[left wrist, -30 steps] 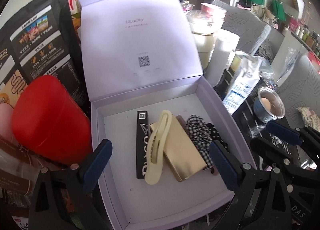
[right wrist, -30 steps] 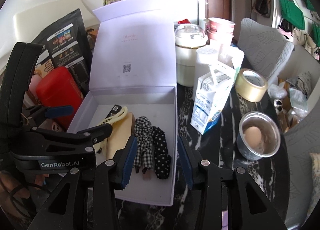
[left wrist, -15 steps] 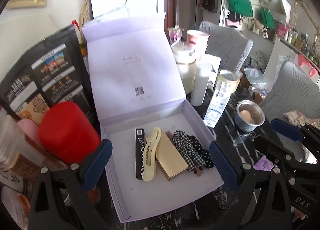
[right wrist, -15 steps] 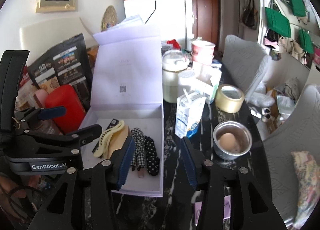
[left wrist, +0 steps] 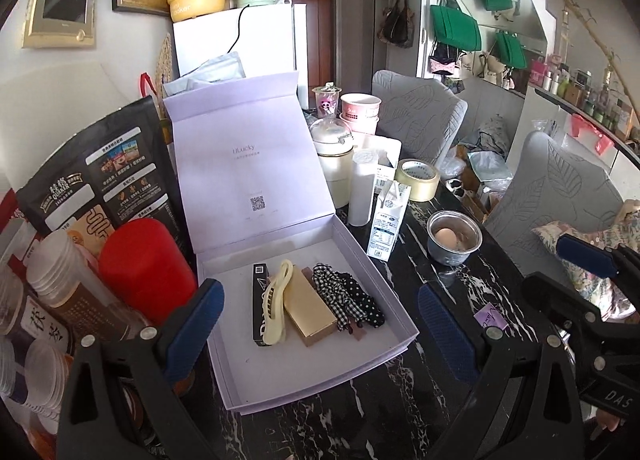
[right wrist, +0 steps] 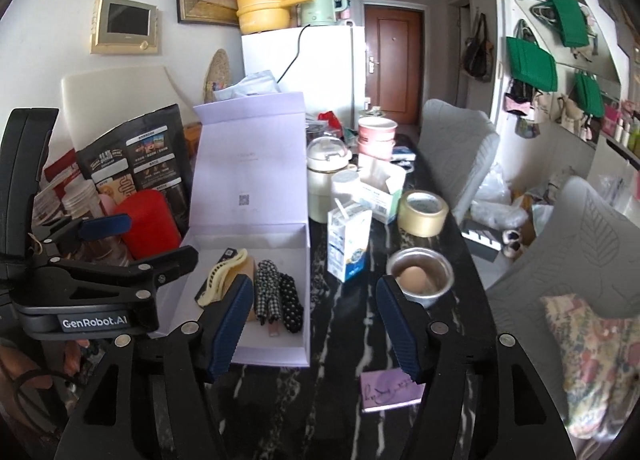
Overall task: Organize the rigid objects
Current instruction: 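Open both grippers and lift them out of the white box, then move both grippers over the table toward the purple box and lollipop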
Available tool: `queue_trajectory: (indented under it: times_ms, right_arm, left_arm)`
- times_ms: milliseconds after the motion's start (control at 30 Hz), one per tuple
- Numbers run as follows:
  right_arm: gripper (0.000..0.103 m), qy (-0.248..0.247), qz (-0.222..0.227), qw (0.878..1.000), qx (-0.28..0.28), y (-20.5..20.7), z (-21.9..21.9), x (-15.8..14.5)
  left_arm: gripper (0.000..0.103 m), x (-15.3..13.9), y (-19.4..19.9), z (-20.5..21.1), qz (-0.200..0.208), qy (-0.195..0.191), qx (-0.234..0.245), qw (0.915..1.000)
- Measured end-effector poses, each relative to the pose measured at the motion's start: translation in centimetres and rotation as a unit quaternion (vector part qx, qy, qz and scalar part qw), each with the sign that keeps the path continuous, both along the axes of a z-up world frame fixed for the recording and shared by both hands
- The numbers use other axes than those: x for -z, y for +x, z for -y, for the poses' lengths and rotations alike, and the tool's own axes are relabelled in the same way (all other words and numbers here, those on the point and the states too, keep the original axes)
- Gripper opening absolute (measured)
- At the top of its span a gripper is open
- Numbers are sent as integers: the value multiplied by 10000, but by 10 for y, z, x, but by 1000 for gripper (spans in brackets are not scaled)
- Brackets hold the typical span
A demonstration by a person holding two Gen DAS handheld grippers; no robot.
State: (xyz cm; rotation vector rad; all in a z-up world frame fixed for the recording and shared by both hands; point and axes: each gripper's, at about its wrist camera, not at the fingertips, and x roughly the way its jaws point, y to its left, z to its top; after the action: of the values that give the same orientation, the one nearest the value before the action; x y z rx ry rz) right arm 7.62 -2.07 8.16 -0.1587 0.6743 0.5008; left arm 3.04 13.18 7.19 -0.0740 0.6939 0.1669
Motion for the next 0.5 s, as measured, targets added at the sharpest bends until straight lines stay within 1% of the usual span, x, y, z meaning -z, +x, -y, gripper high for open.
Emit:
queue_trajectory:
  times_ms: [233,500]
  right_arm:
    - [67,8,174,9996,235,-25,24,-12]
    - [68,89,267,9984,488,-52,48,-15]
  left_arm:
    - [100,-5,-12,17,79,-26,200,9998]
    - [100,-2,-25,44,73,4,529,9986]
